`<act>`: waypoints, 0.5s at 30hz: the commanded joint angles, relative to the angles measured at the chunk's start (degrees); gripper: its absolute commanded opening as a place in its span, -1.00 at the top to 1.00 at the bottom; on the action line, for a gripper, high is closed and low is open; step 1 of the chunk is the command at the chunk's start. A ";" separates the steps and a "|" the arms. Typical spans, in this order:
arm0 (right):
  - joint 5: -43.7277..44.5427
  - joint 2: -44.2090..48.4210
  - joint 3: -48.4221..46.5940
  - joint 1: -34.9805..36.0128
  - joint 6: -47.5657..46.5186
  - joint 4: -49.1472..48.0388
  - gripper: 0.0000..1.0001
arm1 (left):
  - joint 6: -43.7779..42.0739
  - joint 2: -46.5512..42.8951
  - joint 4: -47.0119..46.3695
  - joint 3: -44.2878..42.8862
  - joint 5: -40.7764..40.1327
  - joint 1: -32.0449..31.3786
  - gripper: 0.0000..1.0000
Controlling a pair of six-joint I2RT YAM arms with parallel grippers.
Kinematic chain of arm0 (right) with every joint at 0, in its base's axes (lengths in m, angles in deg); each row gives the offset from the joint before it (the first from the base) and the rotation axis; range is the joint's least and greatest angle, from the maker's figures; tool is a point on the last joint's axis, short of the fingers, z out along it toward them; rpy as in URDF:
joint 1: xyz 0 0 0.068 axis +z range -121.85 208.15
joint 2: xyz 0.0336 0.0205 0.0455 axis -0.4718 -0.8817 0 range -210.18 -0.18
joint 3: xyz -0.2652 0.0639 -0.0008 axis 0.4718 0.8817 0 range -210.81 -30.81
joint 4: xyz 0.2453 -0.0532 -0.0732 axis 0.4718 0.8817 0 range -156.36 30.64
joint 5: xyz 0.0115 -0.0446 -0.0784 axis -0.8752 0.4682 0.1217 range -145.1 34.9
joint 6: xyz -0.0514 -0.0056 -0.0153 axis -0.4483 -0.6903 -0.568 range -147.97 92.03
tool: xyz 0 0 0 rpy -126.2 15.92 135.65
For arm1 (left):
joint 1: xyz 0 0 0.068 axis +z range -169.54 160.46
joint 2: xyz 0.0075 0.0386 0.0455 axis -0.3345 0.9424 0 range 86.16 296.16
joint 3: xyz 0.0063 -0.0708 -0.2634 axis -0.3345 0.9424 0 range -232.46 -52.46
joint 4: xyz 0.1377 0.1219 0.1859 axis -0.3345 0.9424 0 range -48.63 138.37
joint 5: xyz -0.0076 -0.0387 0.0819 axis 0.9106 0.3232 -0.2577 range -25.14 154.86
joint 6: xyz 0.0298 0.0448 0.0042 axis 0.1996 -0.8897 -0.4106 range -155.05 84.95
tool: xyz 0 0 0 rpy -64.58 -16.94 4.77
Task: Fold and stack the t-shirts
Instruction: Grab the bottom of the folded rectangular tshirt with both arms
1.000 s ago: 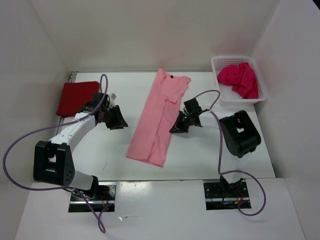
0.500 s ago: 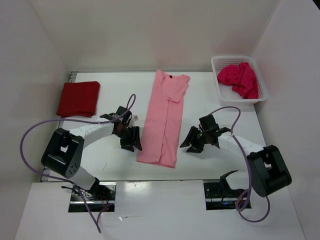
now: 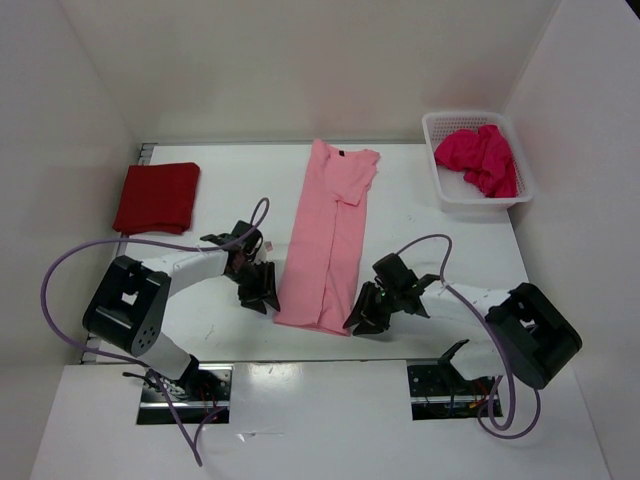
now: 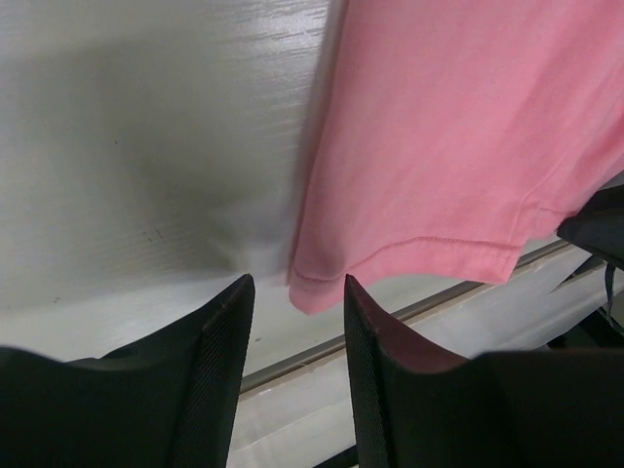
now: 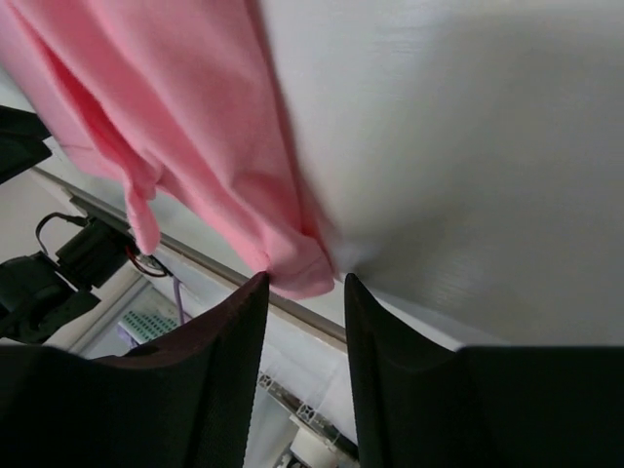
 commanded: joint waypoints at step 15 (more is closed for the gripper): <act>1.41 -4.39 -0.67 1.10 -0.22 -2.90 0.69 | 0.94 3.63 -3.58 2.49 5.62 -1.43 0.61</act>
